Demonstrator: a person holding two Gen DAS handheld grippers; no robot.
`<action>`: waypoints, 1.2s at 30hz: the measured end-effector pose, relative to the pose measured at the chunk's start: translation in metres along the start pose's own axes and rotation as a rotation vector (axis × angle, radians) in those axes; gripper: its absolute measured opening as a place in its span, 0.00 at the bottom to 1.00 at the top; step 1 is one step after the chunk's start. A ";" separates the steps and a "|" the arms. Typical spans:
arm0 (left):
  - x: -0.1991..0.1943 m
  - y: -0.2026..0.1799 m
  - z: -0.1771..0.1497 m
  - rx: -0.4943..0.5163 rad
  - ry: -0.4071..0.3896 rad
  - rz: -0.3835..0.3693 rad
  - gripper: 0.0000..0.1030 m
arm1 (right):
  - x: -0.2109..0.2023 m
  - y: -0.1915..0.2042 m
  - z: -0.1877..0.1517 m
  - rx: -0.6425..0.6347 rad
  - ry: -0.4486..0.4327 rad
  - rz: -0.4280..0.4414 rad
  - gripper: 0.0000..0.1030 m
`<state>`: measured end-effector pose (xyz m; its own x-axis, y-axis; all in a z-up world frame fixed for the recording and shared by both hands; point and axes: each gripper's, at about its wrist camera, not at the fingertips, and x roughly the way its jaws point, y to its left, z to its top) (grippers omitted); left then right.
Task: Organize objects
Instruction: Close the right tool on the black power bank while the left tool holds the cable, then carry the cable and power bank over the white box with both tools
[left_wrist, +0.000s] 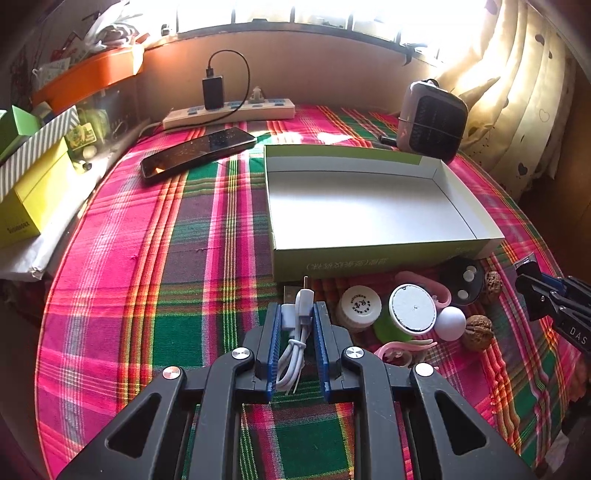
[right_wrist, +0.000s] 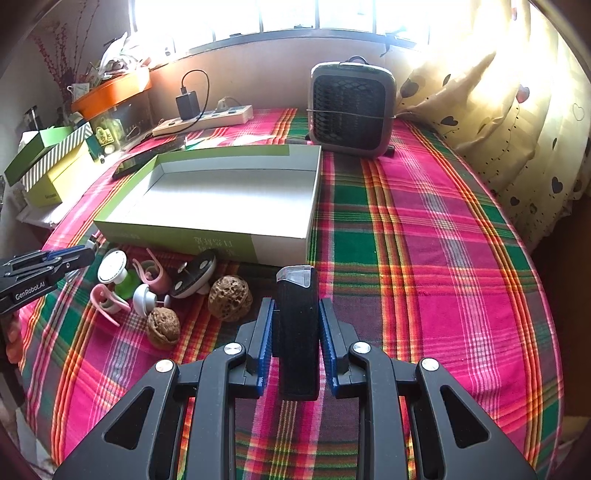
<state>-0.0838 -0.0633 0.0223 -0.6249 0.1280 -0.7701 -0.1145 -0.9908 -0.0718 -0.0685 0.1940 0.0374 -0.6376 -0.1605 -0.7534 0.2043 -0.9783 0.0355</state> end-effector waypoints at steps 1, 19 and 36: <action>-0.002 -0.001 0.001 0.002 -0.004 0.001 0.15 | -0.001 0.001 0.001 -0.003 -0.002 0.001 0.24; 0.001 -0.005 0.049 -0.010 -0.021 -0.068 0.15 | 0.012 0.007 0.058 -0.008 -0.006 0.059 0.24; 0.053 -0.001 0.100 -0.031 0.026 -0.063 0.15 | 0.071 0.013 0.115 -0.015 0.051 0.056 0.24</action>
<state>-0.1944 -0.0507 0.0448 -0.5969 0.1896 -0.7796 -0.1288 -0.9817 -0.1402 -0.1960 0.1546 0.0600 -0.5861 -0.2075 -0.7833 0.2497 -0.9659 0.0690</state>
